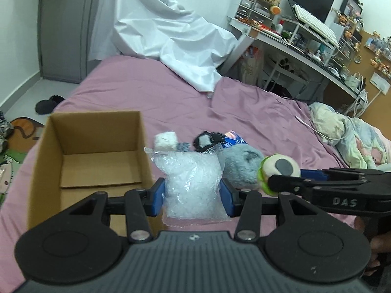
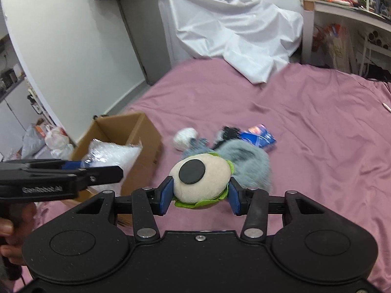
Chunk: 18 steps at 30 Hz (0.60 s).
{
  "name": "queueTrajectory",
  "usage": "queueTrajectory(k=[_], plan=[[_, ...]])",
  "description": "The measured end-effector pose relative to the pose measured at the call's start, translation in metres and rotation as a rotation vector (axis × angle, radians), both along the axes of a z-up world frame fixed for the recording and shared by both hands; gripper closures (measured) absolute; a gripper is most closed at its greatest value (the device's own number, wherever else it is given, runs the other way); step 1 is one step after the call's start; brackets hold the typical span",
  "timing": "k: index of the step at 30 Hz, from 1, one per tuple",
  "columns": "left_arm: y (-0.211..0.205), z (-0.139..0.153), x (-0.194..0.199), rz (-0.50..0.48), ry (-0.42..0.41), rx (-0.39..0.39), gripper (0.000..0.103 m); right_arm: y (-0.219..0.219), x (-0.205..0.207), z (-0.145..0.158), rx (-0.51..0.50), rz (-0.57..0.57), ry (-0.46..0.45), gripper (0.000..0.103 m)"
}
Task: Organize soft objects
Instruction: 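Grasp the plush burger with the right tool while left tool lifts the bag, then carry the bag with the left tool and burger with the right tool into the box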
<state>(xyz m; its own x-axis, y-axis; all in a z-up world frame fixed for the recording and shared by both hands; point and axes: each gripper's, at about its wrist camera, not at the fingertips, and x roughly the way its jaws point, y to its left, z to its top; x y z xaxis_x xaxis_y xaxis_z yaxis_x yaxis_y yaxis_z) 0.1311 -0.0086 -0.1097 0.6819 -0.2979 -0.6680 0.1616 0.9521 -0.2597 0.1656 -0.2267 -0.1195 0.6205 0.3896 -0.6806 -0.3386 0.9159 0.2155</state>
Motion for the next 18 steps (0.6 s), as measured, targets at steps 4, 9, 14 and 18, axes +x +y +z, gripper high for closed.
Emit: queueTrajectory(k=[4,9,14,18], plan=[[0.017,0.004,-0.005,0.033,-0.006,0.008,0.057,0.016,-0.004,0.008,0.002,0.031,-0.017,0.057],[0.039,0.006,-0.009,0.074,-0.008,0.014,0.057,0.035,-0.006,0.013,0.001,0.056,-0.032,0.057],[0.059,0.008,-0.010,0.107,-0.011,0.025,0.057,0.054,-0.004,0.017,0.000,0.073,-0.042,0.057],[0.074,0.011,-0.012,0.131,-0.024,0.025,0.057,0.069,-0.002,0.021,-0.007,0.086,-0.054,0.057]])
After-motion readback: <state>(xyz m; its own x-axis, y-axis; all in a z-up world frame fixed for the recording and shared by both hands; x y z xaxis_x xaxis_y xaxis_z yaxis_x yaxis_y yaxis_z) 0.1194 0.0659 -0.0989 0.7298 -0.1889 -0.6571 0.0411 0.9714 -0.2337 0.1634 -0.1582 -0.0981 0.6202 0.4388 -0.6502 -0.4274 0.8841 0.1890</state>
